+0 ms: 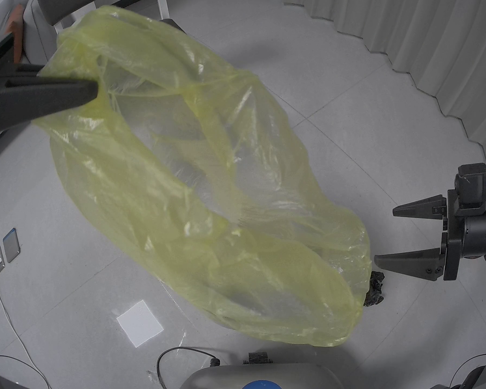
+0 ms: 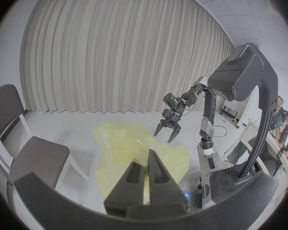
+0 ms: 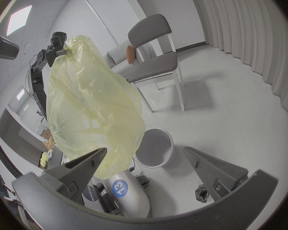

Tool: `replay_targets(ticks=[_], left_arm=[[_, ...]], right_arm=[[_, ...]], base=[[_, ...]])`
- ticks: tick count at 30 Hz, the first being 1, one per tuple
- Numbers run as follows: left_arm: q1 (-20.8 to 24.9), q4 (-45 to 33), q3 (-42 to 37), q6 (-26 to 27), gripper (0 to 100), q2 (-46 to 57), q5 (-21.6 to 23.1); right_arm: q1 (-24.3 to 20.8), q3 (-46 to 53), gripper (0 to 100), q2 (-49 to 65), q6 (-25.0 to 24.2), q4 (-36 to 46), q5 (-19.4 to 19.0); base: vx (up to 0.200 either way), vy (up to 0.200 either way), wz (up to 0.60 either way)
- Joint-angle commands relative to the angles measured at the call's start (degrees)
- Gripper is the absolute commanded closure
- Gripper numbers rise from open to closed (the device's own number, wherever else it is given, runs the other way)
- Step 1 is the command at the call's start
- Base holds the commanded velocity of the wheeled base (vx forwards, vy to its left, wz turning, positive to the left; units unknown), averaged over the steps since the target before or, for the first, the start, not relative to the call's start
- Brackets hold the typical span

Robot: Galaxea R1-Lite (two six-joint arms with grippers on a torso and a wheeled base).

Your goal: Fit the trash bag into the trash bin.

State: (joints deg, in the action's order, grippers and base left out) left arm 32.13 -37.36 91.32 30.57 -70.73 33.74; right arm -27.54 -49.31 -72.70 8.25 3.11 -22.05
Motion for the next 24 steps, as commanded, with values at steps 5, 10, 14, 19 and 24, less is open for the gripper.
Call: replay_targets(ticks=[5,10,14,19,24], left_arm=[[0.1,0.0,-0.4,-0.1,100,0.4,0.0],[0.6,0.2,-1.3,-0.1,100,1.2,0.2],[3.4,0.4,-2.7,-0.3,100,1.7,0.3],[3.4,2.4,-4.3,-0.3,100,1.3,0.4],[3.1,3.7,-4.9,-0.3,100,1.0,1.5]], right_arm=[[-1.1,0.2,0,-1.1,0.0,-1.7,0.1],[-1.6,0.8,0,-0.9,0.1,-2.0,0.3],[-1.8,0.0,0,-0.8,0.2,-2.1,1.5],[-1.7,0.1,0,-0.7,0.3,-5.4,1.8],[-1.7,0.6,0,-0.9,0.4,-5.6,1.8]], base=[[0.0,0.0,0.0],[0.0,0.0,0.0],[0.0,0.0,0.0],[0.0,0.0,0.0],[0.0,0.0,0.0]])
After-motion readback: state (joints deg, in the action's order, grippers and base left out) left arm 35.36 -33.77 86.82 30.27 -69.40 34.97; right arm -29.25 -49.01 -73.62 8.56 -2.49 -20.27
